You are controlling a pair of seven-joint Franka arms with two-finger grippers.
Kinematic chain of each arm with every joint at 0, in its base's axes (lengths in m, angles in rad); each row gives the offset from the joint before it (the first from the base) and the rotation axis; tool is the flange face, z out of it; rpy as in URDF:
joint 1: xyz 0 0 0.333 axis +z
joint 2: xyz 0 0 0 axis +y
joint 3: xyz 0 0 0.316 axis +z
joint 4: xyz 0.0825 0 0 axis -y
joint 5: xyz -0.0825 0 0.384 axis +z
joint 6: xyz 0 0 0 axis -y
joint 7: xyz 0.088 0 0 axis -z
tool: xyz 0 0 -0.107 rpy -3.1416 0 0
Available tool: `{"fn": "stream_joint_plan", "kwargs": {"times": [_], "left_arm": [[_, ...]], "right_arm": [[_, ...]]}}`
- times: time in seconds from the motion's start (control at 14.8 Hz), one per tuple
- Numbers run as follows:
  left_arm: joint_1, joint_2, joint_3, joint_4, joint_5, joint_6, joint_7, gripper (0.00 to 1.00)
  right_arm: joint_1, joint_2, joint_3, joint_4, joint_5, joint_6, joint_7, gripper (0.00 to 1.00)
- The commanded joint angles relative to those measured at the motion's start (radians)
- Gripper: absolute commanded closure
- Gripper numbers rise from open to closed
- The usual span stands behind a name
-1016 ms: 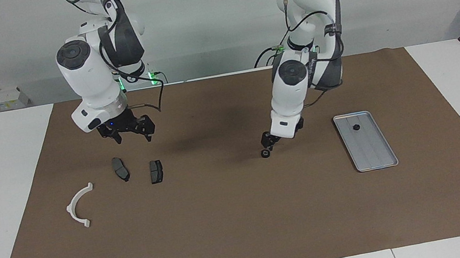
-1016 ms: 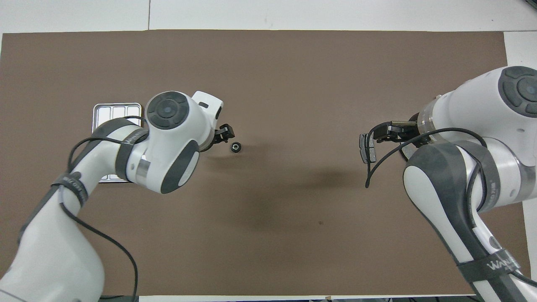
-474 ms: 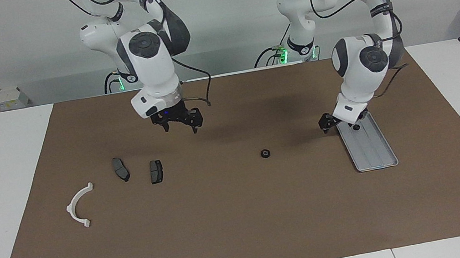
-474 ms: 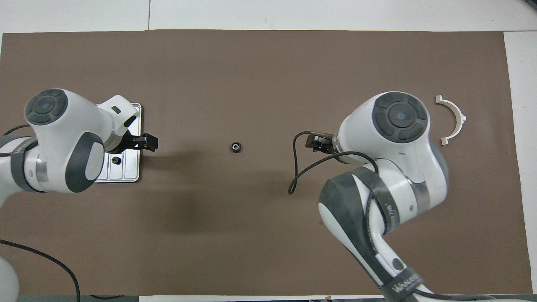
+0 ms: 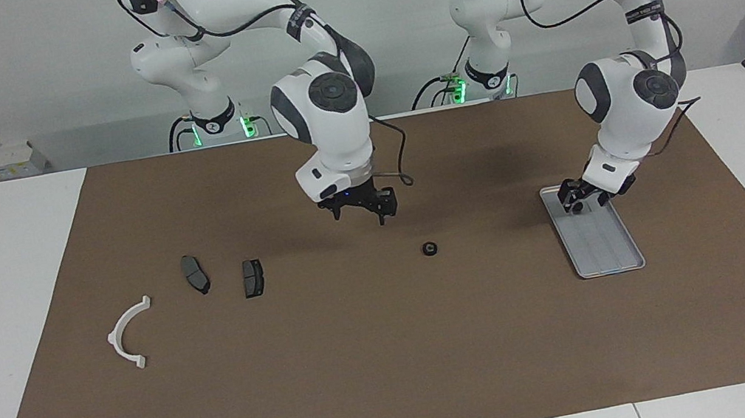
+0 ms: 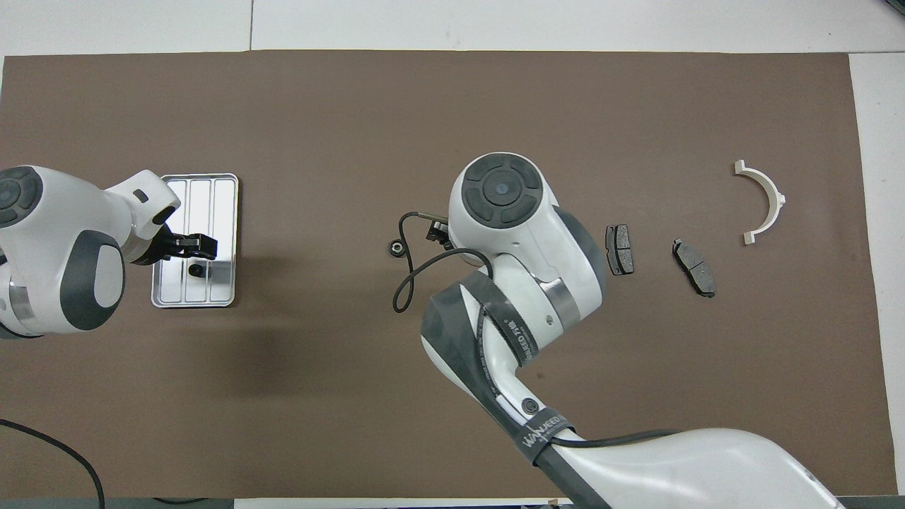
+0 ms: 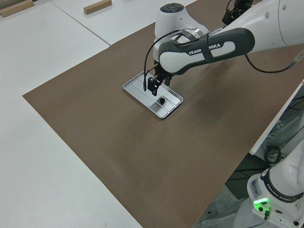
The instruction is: Place bearing gear from tray to pile
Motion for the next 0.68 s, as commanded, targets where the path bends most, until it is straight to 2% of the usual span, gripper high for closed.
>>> {"fn": "stream_joint_plan", "kwargs": {"times": [0.0, 0.14, 0.41, 0.47, 0.61], "left_arm": [[0.012, -0.022, -0.008, -0.062, -0.002, 0.039, -0.004, 0.19], [0.013, -0.025, -0.008, -0.079, -0.002, 0.054, -0.017, 0.24], [0.015, -0.033, -0.008, -0.094, -0.002, 0.056, -0.022, 0.28], [0.015, -0.035, -0.008, -0.099, -0.002, 0.059, -0.022, 0.33], [0.023, -0.035, -0.008, -0.105, -0.002, 0.065, -0.022, 0.37]], "right_arm": [[0.050, 0.195, -0.002, 0.230, -0.056, -0.065, 0.122, 0.00], [0.069, 0.266, -0.004, 0.295, -0.058, -0.052, 0.140, 0.00], [0.099, 0.346, -0.008, 0.396, -0.064, -0.055, 0.143, 0.00], [0.110, 0.369, -0.010, 0.426, -0.064, -0.058, 0.143, 0.00], [0.124, 0.417, -0.012, 0.485, -0.064, -0.063, 0.159, 0.00]]}}
